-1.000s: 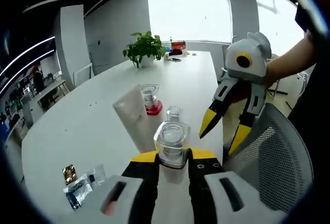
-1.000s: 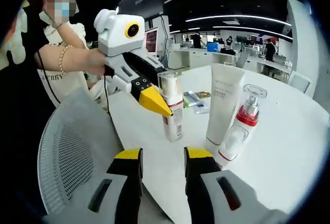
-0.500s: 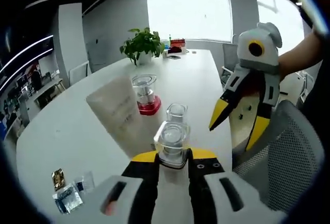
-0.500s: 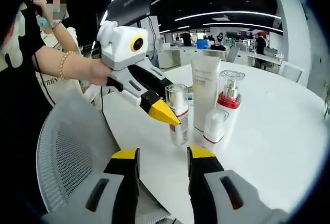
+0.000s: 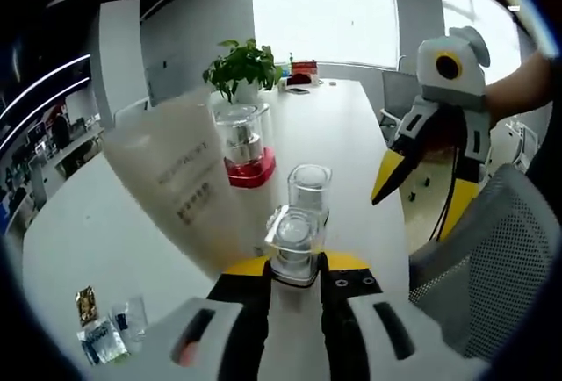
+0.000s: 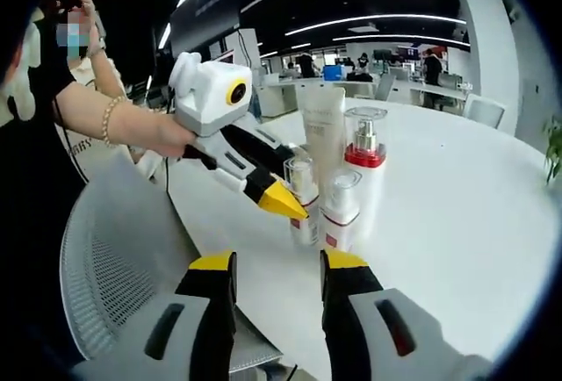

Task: Arrange the skincare products in the storage area until every visible bottle or jar stands upright without overlapping.

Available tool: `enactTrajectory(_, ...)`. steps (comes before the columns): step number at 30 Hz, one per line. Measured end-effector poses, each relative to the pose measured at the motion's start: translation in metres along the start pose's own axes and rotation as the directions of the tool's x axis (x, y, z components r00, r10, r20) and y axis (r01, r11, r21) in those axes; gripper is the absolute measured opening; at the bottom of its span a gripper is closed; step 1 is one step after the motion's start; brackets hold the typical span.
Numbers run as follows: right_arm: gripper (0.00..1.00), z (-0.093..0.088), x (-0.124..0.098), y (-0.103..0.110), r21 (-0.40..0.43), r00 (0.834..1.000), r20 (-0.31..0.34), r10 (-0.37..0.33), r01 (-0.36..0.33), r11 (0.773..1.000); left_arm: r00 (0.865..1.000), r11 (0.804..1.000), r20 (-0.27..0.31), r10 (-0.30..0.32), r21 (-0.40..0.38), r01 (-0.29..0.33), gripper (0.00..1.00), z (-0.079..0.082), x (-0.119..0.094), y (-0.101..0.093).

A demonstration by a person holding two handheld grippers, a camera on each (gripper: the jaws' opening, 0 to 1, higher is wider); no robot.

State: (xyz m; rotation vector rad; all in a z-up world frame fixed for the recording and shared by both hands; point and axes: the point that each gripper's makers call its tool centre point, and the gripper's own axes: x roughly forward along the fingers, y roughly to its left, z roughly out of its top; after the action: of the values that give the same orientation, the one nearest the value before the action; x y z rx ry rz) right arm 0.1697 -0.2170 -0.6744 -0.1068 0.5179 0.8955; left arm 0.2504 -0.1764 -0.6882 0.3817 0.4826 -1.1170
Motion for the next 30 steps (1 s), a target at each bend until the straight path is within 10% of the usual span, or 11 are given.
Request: enactTrajectory(30,0.39,-0.008,-0.001,-0.013,0.037,1.000,0.001,-0.017,0.017,0.999,0.999,1.000,0.034,0.021,-0.019,-0.021,0.27,0.000,0.007,0.001)
